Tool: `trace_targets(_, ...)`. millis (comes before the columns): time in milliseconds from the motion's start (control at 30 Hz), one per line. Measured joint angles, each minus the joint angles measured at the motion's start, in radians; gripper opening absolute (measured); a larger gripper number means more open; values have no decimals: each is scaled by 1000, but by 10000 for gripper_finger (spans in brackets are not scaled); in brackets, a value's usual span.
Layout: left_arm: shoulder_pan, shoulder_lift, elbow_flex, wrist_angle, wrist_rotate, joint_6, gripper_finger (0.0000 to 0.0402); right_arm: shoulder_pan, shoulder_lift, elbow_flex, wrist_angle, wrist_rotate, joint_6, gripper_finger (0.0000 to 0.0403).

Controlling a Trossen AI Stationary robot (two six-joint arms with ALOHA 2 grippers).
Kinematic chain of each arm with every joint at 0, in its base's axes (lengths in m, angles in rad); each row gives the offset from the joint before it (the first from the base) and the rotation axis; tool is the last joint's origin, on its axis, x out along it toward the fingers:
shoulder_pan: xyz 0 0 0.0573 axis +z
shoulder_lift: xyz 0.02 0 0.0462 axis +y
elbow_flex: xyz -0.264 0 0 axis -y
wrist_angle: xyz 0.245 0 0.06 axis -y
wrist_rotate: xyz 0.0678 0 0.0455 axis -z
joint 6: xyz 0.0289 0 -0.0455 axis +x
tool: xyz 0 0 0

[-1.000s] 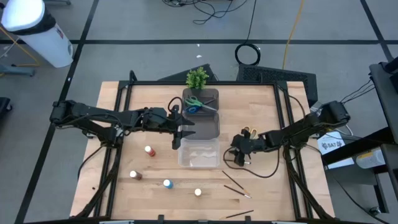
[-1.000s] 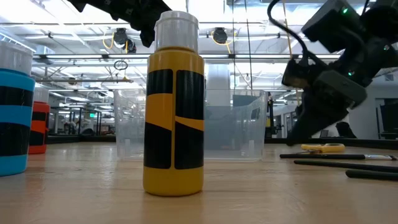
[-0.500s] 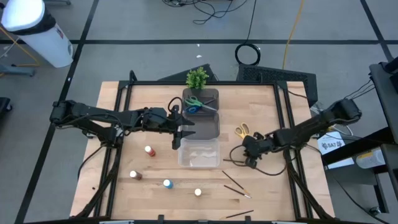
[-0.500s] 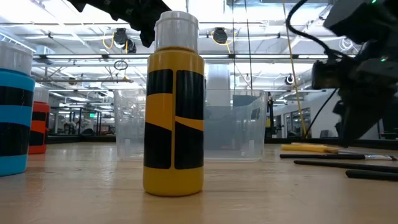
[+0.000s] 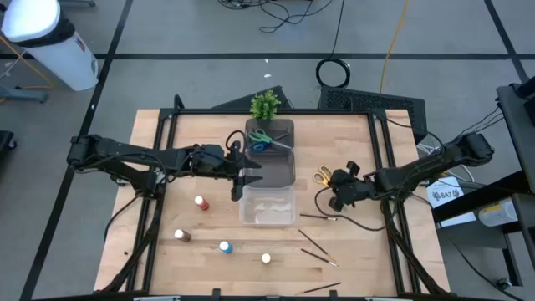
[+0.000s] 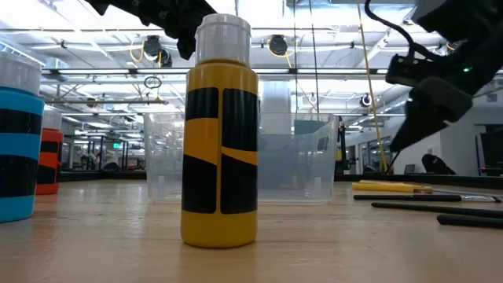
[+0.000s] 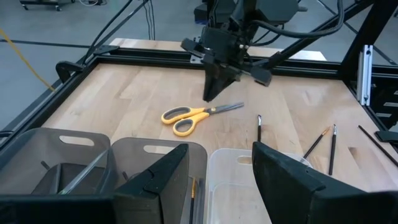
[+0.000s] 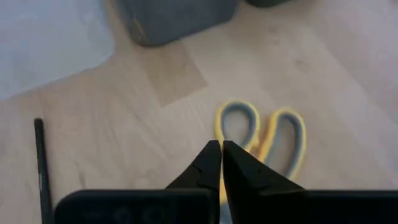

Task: Pick & Place Paint Supplies
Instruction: Put the yellow scissors into the top black bin

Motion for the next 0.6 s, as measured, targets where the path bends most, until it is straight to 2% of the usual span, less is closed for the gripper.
trace_targets(67,0,0,0,0,0,-1,189,-27,16,0,42,-9,-48,7)
trace_targets(133,0,0,0,0,0,-1,189,-56,29,0,93,-55,-88,25)
trace_targets(233,0,0,0,0,0,-1,189,-98,48,0,130,-108,-148,79)
trace_targets(433,0,0,0,0,0,-2,189,-178,102,0,98,-107,-325,210)
trace_targets(533,0,0,0,0,0,-2,189,-211,154,0,111,-110,-349,244)
trace_targets(600,0,0,0,0,0,-2,189,-228,197,0,118,-113,-364,253)
